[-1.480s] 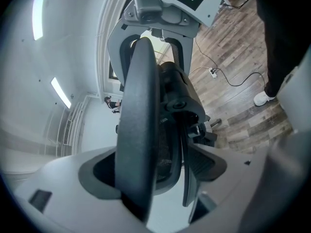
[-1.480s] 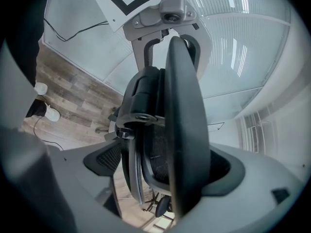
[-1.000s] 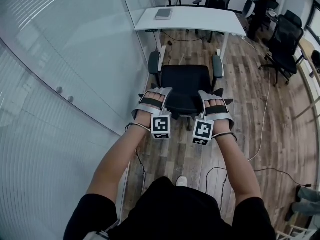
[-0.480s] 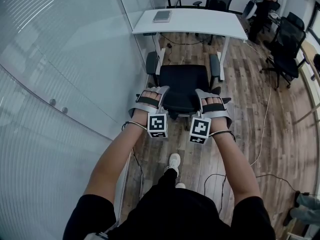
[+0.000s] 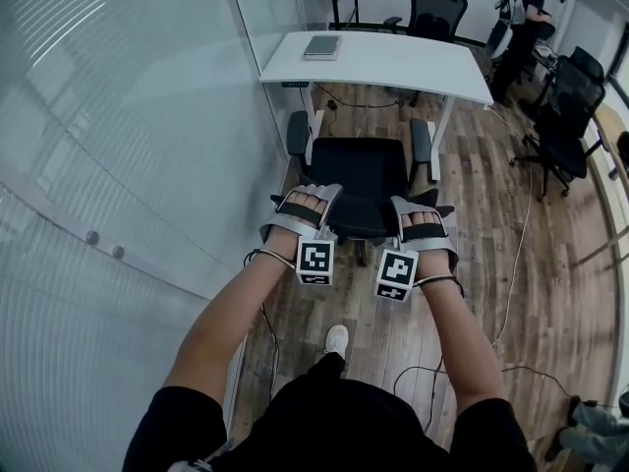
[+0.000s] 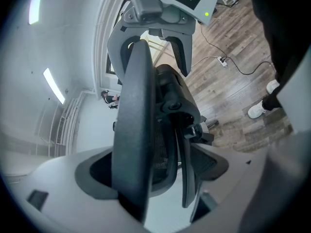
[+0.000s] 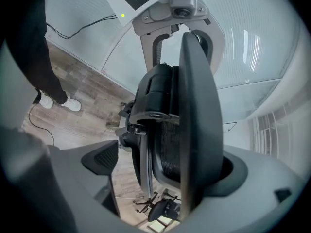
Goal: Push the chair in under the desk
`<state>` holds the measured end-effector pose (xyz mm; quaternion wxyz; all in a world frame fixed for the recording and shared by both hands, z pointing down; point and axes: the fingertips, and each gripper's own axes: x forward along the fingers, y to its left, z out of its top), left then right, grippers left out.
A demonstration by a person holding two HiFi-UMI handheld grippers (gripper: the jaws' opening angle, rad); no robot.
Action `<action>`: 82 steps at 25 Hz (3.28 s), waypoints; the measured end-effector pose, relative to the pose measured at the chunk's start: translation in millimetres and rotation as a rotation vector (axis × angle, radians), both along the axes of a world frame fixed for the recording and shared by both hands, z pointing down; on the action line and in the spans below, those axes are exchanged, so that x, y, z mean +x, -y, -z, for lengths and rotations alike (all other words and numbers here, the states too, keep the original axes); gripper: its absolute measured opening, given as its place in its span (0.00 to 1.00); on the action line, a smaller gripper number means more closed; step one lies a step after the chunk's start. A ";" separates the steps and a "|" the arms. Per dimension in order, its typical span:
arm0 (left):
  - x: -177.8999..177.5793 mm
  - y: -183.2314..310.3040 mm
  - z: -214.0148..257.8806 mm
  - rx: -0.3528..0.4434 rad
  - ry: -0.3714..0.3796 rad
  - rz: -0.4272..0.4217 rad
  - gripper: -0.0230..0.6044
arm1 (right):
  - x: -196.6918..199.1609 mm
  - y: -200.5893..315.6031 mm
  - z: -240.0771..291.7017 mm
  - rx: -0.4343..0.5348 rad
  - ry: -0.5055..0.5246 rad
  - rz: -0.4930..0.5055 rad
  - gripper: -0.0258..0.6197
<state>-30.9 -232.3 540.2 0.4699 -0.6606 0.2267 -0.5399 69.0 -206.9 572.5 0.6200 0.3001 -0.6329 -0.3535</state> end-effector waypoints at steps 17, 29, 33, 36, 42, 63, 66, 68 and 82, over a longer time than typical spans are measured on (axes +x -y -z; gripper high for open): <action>-9.8 102.8 -3.7 0.014 -0.017 -0.076 0.75 | -11.4 93.7 -5.1 0.003 -0.041 -0.069 0.85; -11.5 178.6 -6.7 0.014 -0.020 -0.098 0.75 | -13.0 164.1 -9.0 -0.001 -0.058 -0.098 0.85; -6.7 204.2 0.2 0.004 -0.021 -0.089 0.75 | -8.1 190.8 -0.5 0.002 -0.052 -0.092 0.85; -3.7 223.6 3.0 0.003 -0.029 -0.087 0.75 | -5.6 210.3 2.3 0.002 -0.055 -0.087 0.85; 6.9 260.6 -4.5 -0.002 -0.029 -0.071 0.76 | 5.9 248.6 -1.5 0.020 -0.060 -0.083 0.84; 52.8 400.6 -18.6 -0.028 0.014 -0.032 0.76 | 55.7 394.2 -8.1 0.041 -0.066 -0.044 0.84; 64.1 416.5 -21.6 -0.030 0.012 -0.025 0.76 | 67.0 411.2 -10.4 0.047 -0.064 -0.037 0.84; 68.9 426.9 -19.8 -0.033 0.012 -0.021 0.76 | 71.5 422.5 -7.9 0.051 -0.060 -0.032 0.84; 98.9 489.1 -9.6 -0.025 -0.002 0.003 0.76 | 100.2 487.3 2.9 0.068 -0.045 -0.005 0.84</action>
